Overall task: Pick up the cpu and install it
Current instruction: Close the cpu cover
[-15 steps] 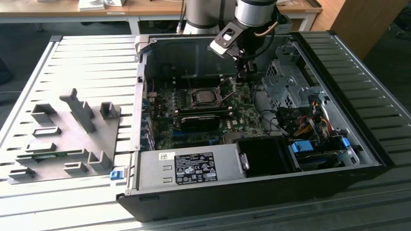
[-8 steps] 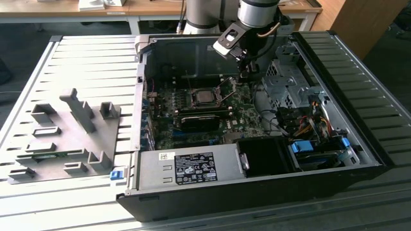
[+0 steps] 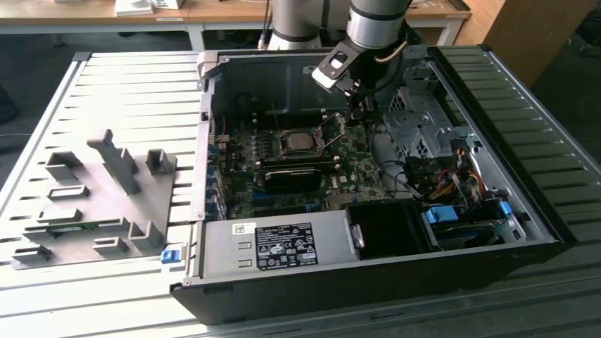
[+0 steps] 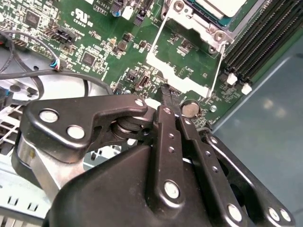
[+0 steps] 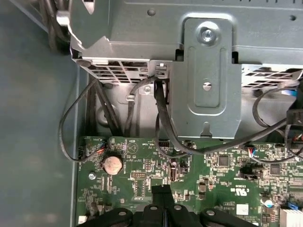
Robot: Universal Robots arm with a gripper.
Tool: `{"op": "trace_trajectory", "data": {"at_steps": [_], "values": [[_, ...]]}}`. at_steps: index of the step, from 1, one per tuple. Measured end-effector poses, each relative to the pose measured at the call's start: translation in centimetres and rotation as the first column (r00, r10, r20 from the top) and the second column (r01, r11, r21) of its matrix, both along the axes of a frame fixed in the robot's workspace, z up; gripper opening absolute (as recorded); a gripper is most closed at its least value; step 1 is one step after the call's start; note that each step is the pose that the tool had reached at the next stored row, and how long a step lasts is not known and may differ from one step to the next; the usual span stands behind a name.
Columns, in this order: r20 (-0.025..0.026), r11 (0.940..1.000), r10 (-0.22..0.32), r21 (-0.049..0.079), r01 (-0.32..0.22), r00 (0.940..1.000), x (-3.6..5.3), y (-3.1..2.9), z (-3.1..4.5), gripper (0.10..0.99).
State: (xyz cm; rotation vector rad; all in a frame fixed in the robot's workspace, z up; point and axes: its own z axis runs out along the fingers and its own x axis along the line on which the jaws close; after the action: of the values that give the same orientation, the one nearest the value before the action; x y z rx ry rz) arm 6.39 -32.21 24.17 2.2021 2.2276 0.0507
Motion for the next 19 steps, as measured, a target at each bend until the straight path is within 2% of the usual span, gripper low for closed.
{"op": "trace_trajectory", "data": {"at_steps": [4,8,19], "values": [[-0.0006,1.0,0.0,0.0,0.0,1.0,-0.14,0.0,-0.15,0.106],[-0.0054,1.0,0.0,0.001,0.0,1.0,-0.46,0.0,0.0,0.106],[-0.0055,1.0,0.0,0.003,0.0,1.0,-1.66,0.0,0.0,0.106]]}}
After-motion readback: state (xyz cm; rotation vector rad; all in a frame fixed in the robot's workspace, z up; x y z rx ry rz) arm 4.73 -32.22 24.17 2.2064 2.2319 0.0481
